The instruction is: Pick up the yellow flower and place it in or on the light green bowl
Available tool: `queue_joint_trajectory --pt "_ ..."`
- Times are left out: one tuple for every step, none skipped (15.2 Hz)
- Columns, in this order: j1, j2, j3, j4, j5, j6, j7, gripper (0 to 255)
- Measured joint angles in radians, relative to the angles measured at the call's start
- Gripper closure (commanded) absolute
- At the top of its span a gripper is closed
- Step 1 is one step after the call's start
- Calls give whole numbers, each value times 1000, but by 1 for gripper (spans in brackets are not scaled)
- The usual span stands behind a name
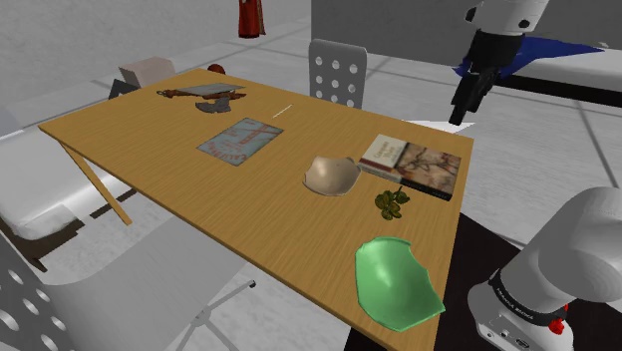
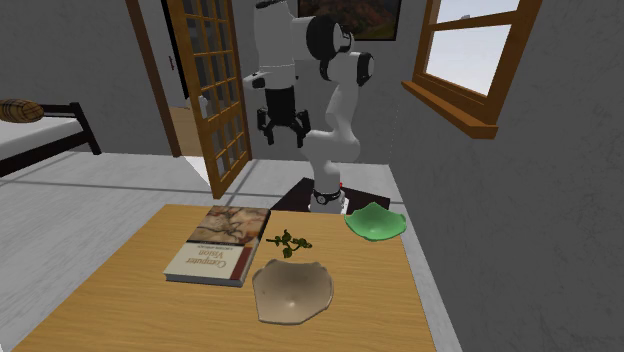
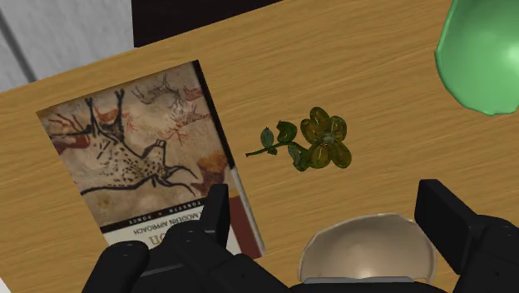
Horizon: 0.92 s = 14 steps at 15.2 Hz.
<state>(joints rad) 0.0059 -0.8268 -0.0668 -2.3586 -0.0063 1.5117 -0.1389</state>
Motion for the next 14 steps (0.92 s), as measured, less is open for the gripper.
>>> queue_joint_trajectory --pt "0 0 0 0 0 0 0 0" --pt "-2 1 3 -14 2 10 8 0" --pt "-3 10 10 -34 7 33 23 0" --pt "-4 15 20 -58 13 54 41 0" --pt "-7 24 26 -76 17 73 56 0" --pt "-7 31 40 -105 27 100 79 0" --pt "-7 48 50 -126 34 129 100 0" --pt "-10 59 56 -146 38 152 115 0" --pt "-10 78 66 -155 46 172 136 0" --pt "-9 95 81 -179 57 204 160 0" --pt "-11 111 87 -205 62 237 175 0" --pt "-11 128 97 -230 70 270 194 0" --pt "-10 152 107 -247 78 303 214 0" --pt "-9 180 119 -258 87 334 235 0"
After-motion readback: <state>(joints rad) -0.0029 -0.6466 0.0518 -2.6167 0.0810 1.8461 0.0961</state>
